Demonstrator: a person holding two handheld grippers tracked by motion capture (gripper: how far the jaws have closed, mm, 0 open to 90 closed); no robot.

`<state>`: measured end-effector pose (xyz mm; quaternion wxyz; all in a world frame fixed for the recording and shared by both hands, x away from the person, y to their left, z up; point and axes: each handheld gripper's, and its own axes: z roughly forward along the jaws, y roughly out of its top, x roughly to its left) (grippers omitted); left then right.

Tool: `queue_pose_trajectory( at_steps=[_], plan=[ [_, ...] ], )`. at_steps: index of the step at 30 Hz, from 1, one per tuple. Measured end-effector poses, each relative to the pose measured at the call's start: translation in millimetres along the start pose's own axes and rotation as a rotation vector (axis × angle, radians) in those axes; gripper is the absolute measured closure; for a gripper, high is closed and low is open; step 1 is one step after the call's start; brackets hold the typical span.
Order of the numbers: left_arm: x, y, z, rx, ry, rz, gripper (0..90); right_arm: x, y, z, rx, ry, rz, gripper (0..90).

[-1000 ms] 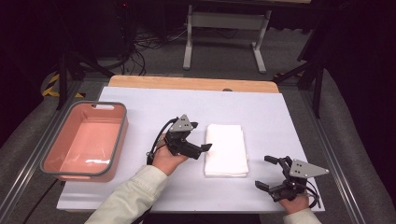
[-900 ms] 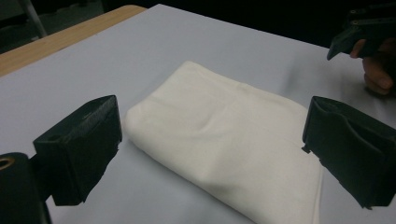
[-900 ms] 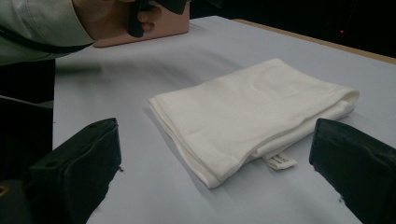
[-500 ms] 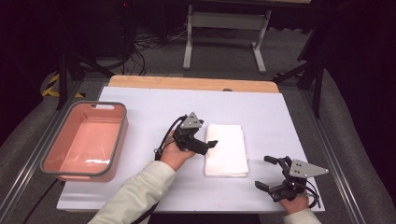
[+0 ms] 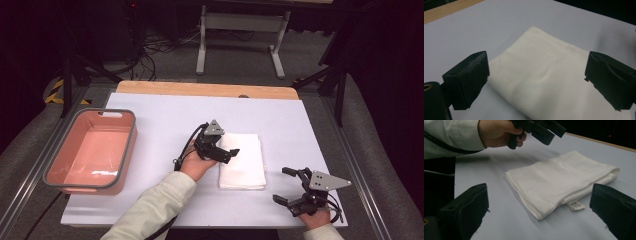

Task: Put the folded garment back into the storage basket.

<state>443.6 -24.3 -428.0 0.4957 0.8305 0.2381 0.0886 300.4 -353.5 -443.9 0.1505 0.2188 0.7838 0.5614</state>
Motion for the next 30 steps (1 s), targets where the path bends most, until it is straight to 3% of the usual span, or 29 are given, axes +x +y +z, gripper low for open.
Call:
queue_pose_trajectory(
  at_steps=[3,5,13,21,30],
  plan=[
    [1.7,-1.3,4.4,0.005,0.002,-0.029,6.4,0.1,0.0,0.4,0.001,0.005,-0.002,2.6],
    [2.8,-1.6,8.2,0.014,0.012,-0.028,6.3,0.2,0.0,0.6,0.002,0.007,-0.003,2.6],
    [6.6,-3.5,22.4,0.082,0.079,-0.07,6.2,0.2,0.0,0.4,0.001,0.011,-0.001,2.6],
    [15.0,-8.5,30.3,0.107,0.081,-0.116,6.3,0.4,0.1,0.3,-0.002,0.017,-0.003,2.3],
    [19.2,-14.1,38.3,0.156,0.084,-0.112,7.4,0.1,-0.2,0.6,0.001,0.017,-0.002,2.3]
  ],
)
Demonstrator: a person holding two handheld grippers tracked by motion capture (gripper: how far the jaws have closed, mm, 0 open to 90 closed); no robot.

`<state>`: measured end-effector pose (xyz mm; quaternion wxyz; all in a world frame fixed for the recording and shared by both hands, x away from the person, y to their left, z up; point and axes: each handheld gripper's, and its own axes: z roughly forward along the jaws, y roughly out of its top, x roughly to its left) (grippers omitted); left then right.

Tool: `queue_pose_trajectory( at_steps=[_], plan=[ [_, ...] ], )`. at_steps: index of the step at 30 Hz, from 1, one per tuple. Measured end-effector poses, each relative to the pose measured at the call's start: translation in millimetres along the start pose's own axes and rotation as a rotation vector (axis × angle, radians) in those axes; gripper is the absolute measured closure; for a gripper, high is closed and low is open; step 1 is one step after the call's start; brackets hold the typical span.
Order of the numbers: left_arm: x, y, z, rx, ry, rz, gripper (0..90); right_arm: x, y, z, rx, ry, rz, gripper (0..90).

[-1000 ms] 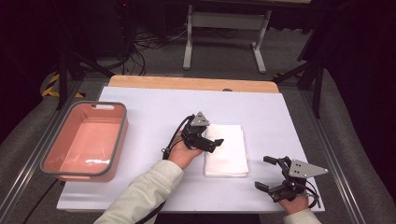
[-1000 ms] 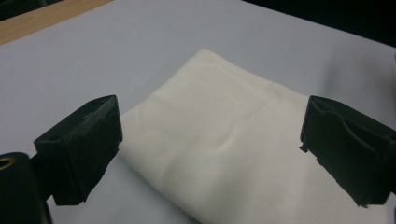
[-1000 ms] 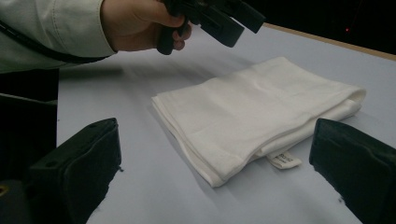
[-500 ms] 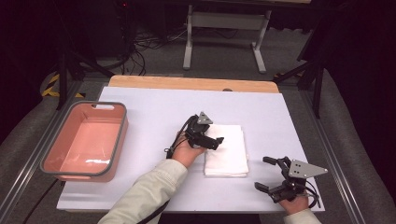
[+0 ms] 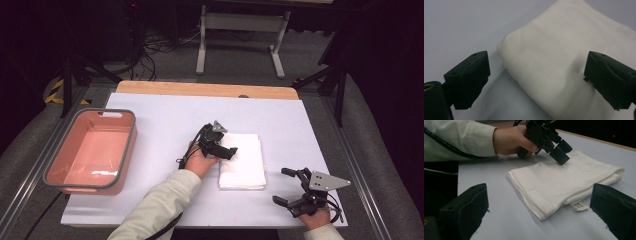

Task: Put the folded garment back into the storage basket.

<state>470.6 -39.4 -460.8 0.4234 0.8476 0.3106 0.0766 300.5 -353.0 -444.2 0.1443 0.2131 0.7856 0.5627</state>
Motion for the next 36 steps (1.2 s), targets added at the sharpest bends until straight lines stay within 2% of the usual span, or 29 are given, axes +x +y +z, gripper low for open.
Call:
queue_pose_trajectory(
  at_steps=[8,12,23,27,34,36],
  plan=[
    [0.6,2.5,3.6,0.039,0.002,-0.016,8.0,-0.2,-0.3,0.6,0.003,0.001,-0.002,2.3],
    [0.6,2.5,6.1,0.054,-0.017,-0.027,8.5,-0.2,-0.4,0.8,0.004,0.002,-0.002,2.3],
    [-3.7,2.7,7.4,0.065,-0.021,0.025,16.0,-0.2,-0.7,2.1,0.014,0.004,-0.004,2.3],
    [-4.0,2.6,7.6,0.064,-0.023,0.026,17.9,0.0,-0.6,2.1,0.013,0.002,-0.005,2.3],
    [-6.3,2.4,7.5,0.056,-0.051,0.03,29.1,-0.2,-0.6,2.2,0.012,0.001,-0.005,2.3],
    [-7.0,1.6,6.7,0.052,-0.075,0.021,33.2,-0.1,-0.5,2.2,0.013,0.0,-0.006,2.3]
  ],
)
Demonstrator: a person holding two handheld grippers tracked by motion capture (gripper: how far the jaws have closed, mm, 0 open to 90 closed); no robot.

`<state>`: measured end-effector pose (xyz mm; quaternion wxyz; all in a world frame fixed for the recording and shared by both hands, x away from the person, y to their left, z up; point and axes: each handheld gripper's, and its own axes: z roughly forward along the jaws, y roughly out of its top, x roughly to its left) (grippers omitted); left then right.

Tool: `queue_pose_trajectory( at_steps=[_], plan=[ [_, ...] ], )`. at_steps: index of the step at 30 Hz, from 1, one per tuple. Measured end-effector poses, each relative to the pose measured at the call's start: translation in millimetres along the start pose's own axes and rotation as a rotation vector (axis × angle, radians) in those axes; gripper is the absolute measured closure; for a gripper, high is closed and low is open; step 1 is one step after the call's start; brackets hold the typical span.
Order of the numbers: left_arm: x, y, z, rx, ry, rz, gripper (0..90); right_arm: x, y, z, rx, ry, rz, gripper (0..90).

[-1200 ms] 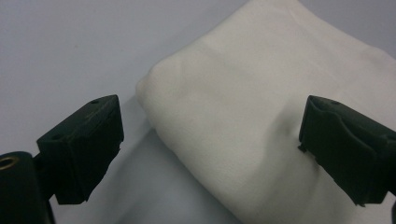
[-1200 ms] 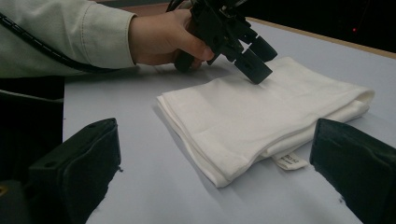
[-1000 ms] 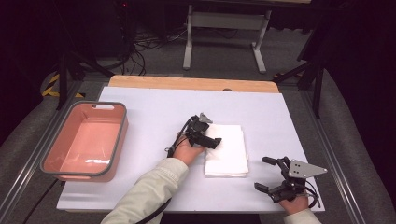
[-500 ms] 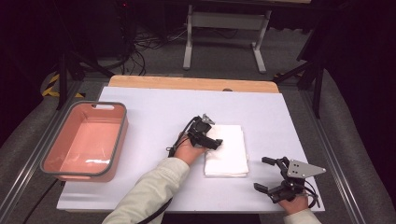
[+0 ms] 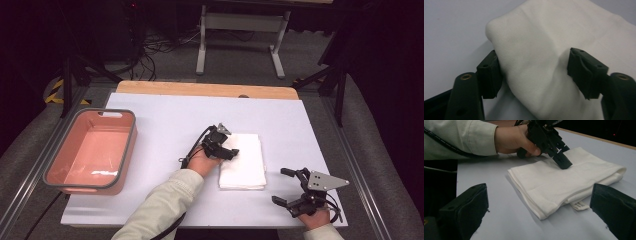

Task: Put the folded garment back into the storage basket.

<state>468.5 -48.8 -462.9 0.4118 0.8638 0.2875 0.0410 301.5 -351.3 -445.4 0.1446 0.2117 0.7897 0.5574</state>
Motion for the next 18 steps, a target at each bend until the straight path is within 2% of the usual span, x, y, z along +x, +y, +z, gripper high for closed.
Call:
queue_pose_trajectory(
  at_steps=[2,5,10,18],
  plan=[
    [0.0,-0.7,-0.6,-0.004,-0.026,-0.006,44.0,-0.1,0.0,0.0,0.0,0.001,0.0,2.3],
    [0.6,-1.2,-1.0,-0.008,-0.045,-0.022,51.2,-0.2,0.0,0.0,0.0,0.002,0.002,2.3],
    [2.9,-1.9,-1.9,-0.005,-0.089,-0.086,64.4,-0.3,-0.1,0.1,0.002,0.004,0.005,2.3],
    [0.5,-1.5,-2.8,0.001,-0.081,-0.096,68.4,-0.5,-0.2,0.2,0.004,0.004,0.007,2.3]
  ],
)
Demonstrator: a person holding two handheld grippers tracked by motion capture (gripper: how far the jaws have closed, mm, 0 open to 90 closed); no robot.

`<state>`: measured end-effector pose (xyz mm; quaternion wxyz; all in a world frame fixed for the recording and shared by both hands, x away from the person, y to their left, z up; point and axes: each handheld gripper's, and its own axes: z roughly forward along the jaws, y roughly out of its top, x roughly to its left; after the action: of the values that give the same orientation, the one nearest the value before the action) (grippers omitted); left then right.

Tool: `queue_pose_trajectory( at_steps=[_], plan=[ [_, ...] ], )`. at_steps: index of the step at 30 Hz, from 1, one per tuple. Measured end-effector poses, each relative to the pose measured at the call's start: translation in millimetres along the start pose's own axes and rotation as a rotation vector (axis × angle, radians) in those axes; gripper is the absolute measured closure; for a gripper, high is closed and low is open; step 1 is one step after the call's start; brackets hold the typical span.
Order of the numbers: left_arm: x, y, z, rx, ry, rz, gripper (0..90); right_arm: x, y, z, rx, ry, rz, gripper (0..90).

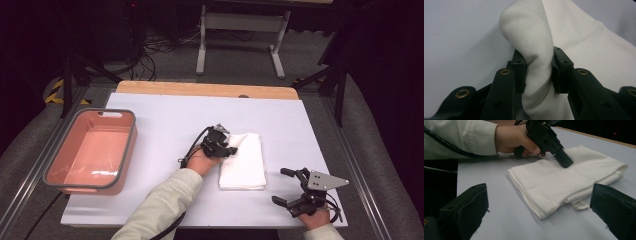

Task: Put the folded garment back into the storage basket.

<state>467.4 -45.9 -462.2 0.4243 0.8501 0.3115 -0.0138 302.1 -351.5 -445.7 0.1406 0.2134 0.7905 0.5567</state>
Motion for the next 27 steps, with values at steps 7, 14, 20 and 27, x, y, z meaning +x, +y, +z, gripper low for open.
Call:
queue_pose_trajectory(
  at_steps=[7,14,20,27],
  plan=[
    [-0.4,-0.6,0.3,-0.013,0.007,0.01,68.4,-0.1,0.0,0.0,0.001,-0.001,0.0,2.3],
    [-3.4,0.4,-1.1,-0.018,0.033,0.008,68.6,-0.4,-0.2,0.0,0.003,-0.001,0.003,2.3],
    [-1.3,-0.3,-4.0,-0.054,0.015,0.01,69.1,-0.5,-0.2,-0.2,0.003,-0.002,0.005,2.3],
    [-6.2,3.6,-15.8,-0.106,-0.002,0.068,69.9,-0.9,-0.4,-0.5,0.001,-0.004,0.004,2.3]
  ],
)
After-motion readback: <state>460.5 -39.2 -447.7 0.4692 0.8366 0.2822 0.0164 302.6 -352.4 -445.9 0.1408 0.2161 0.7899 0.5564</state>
